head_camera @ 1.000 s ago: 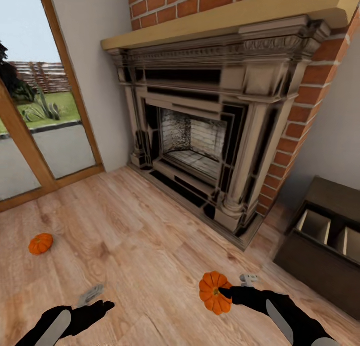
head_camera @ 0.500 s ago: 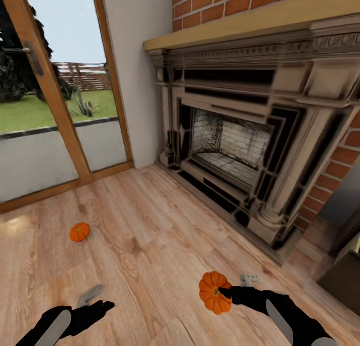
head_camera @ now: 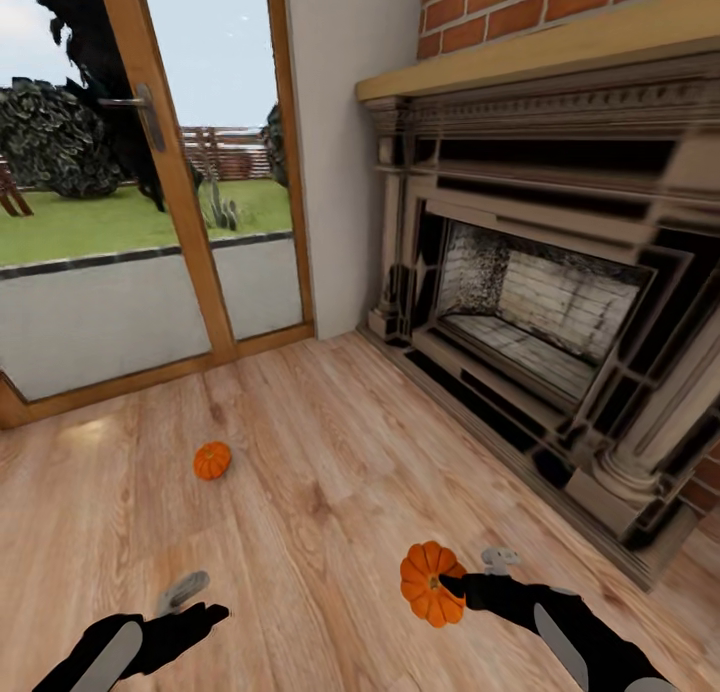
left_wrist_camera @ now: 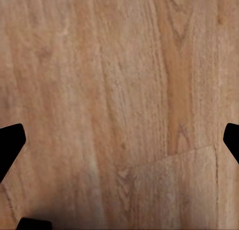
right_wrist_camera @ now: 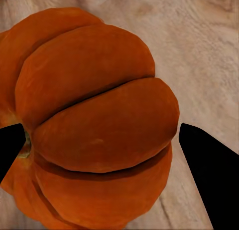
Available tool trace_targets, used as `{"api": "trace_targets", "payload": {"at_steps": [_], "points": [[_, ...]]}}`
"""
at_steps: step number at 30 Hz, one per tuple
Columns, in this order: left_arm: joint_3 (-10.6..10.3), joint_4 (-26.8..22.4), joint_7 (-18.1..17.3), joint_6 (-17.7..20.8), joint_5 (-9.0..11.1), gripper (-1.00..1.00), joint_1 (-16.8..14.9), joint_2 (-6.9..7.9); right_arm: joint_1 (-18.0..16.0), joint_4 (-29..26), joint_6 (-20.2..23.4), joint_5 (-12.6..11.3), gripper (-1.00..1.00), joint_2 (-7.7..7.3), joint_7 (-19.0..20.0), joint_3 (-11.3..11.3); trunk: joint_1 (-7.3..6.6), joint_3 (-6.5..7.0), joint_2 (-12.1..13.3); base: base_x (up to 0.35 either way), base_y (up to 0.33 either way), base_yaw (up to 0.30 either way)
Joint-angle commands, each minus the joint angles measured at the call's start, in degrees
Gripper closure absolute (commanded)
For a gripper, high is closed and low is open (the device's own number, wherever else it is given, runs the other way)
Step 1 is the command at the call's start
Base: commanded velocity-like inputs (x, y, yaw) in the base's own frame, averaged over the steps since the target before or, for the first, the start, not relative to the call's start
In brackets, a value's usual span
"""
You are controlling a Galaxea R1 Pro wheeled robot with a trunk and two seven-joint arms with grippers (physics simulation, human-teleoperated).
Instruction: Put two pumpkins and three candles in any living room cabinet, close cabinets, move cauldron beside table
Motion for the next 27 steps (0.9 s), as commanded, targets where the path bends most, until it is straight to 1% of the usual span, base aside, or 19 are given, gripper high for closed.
{"api": "trace_targets", "payload": {"at_steps": [1,7,17,27], "points": [[-0.2,0.2,0.5,0.0,0.6,-1.0,0.0,0.06,0.0,0.0,0.3,-0.8,1.0,-0.07,-0.3,0.2,0.01,-0.05,0.0,0.199,0.179,0.058],[-0.3,0.8,0.5,-0.2,0.6,-1.0,-0.1,0.0,0.0,0.1,0.3,-0.8,1.0,-0.03,-0.4,0.2,0.01,-0.05,0.0,0.123,0.141,0.01],[-0.2,0.9,0.5,-0.3,0.6,-1.0,0.0,0.0,0.0,0.1,0.3,-0.8,1.0,-0.02,-0.2,0.2,0.01,-0.05,0.0,0.098,0.028,0.0],[-0.2,0.9,0.5,-0.3,0.6,-1.0,0.0,0.04,0.0,0.0,0.3,-0.7,1.0,0.02,-0.2,0.2,0.01,-0.05,0.0,0.191,0.086,0.0]]}}
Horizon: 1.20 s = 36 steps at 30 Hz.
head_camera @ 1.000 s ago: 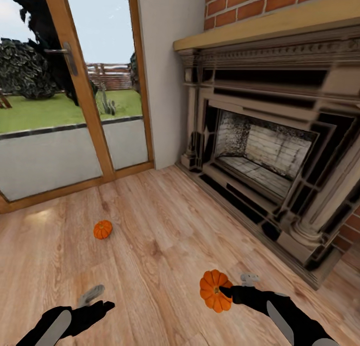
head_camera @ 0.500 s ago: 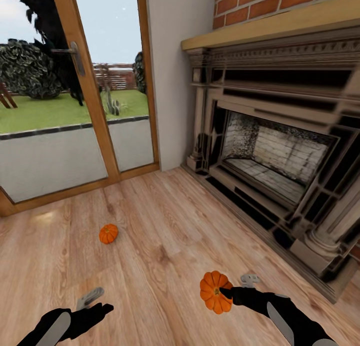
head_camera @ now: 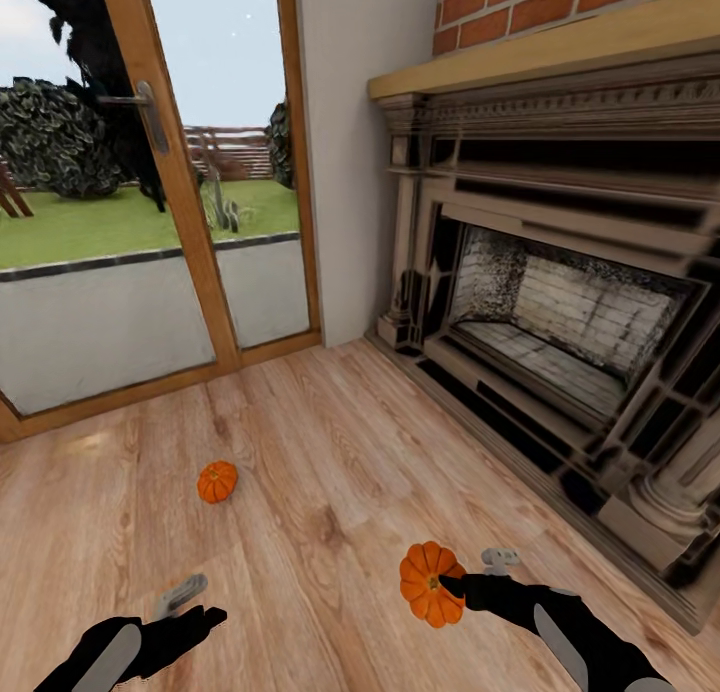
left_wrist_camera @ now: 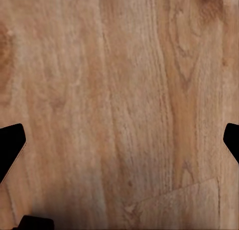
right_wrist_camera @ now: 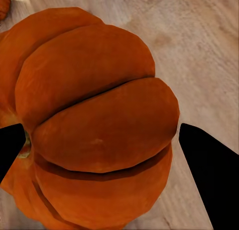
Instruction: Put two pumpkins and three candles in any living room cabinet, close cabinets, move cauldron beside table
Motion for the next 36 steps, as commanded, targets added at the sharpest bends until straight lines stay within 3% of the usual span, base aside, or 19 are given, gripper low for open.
{"api": "trace_targets", "payload": {"at_steps": [1,29,36], "points": [[-0.2,-0.1,0.6,0.1,0.6,-1.0,0.0,0.08,0.0,-0.1,0.3,-0.6,1.0,-0.05,-0.3,0.3,0.01,-0.05,0.0,0.152,0.099,0.0],[-0.2,0.2,0.6,0.1,0.6,-1.0,-0.1,0.03,0.0,-0.2,0.4,-0.5,1.0,0.1,-0.3,0.4,0.01,-0.05,0.0,0.173,0.138,0.001],[-0.2,0.2,0.6,0.1,0.6,-1.0,-0.1,0.01,0.0,-0.2,0.3,-0.6,1.0,0.09,-0.1,0.3,0.01,-0.05,0.0,0.224,0.221,0.209]]}}
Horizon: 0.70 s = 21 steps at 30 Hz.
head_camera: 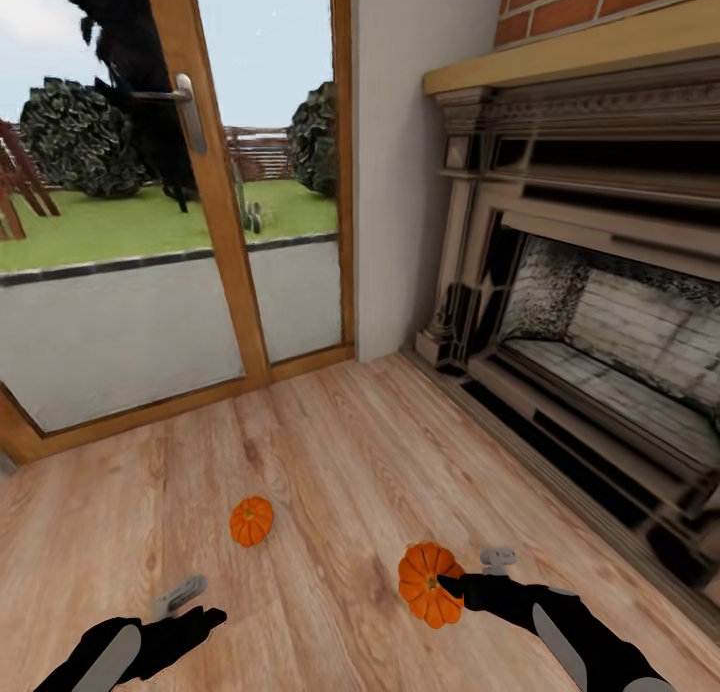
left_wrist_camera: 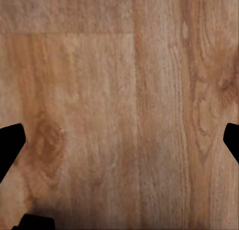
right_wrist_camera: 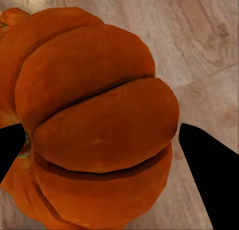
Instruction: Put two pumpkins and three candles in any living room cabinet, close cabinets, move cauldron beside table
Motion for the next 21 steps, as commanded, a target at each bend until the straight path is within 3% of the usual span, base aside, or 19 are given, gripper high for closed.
{"api": "trace_targets", "payload": {"at_steps": [1,7,14,21], "points": [[-0.3,-0.1,0.5,0.0,0.6,-1.0,-0.1,0.06,0.0,-0.1,0.3,-0.7,1.0,-0.11,-0.2,0.2,0.01,-0.05,0.0,0.185,0.244,0.269],[-0.3,-0.1,0.5,0.0,0.6,-1.0,-0.1,0.05,0.0,-0.1,0.3,-0.6,1.0,-0.09,0.0,0.2,0.01,-0.05,0.0,0.168,0.234,0.273],[-0.3,-0.1,0.5,0.0,0.5,-1.0,-0.1,0.05,0.0,-0.1,0.2,-0.7,1.0,-0.15,0.1,0.2,0.01,-0.05,0.0,0.089,0.04,0.258],[-0.3,-0.1,0.5,0.0,0.5,-1.0,-0.1,0.05,0.0,-0.1,0.2,-0.7,1.0,-0.15,0.1,0.2,0.01,-0.05,0.0,0.064,-0.088,0.008]]}}
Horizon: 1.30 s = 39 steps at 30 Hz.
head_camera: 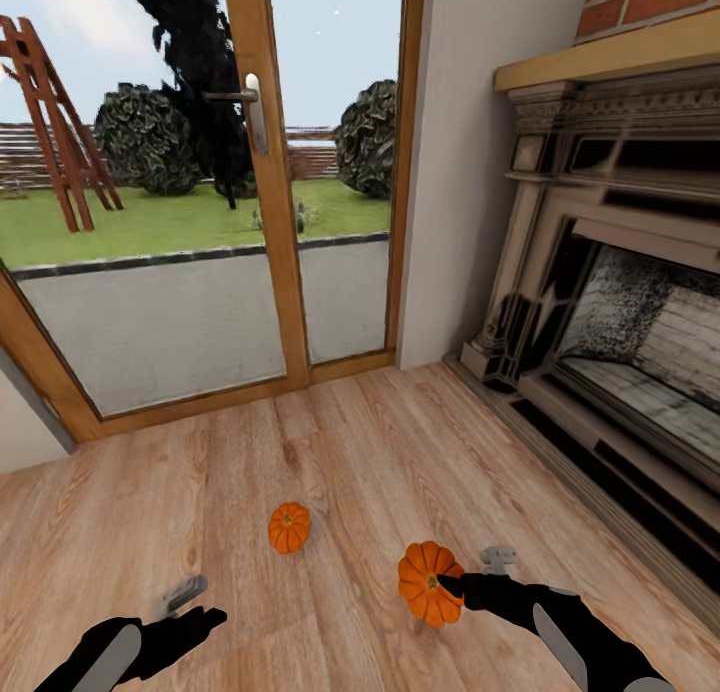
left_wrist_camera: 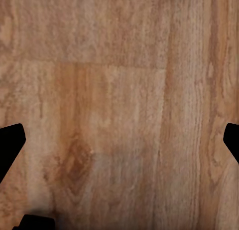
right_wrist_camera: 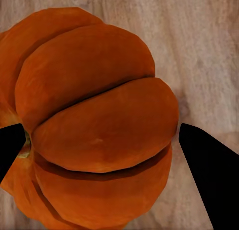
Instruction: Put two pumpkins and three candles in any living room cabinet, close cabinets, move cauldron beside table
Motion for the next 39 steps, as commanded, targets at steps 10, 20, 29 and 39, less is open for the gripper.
{"api": "trace_targets", "payload": {"at_steps": [10,20,29,39], "points": [[-0.2,-0.1,0.6,0.1,0.6,-1.0,0.0,0.09,0.0,-0.1,0.3,-0.6,1.0,-0.07,-0.3,0.3,0.0,-0.05,0.0,0.193,-0.002,0.0],[-0.1,-0.1,0.6,0.1,0.6,-1.0,0.0,0.07,0.0,-0.1,0.3,-0.6,1.0,-0.05,-0.3,0.3,0.0,-0.05,0.0,0.22,0.0,0.0],[-0.1,-0.1,0.4,0.1,0.8,-1.0,0.0,0.13,0.0,-0.1,0.3,-0.6,1.0,-0.07,-0.2,0.3,0.0,-0.05,0.0,0.183,0.029,0.0],[4.3,5.4,-17.4,0.2,0.8,-1.0,-0.1,1.23,0.0,-0.1,0.3,-0.6,1.0,-0.07,-0.2,0.3,0.0,-0.05,0.0,0.073,0.004,0.0]]}}
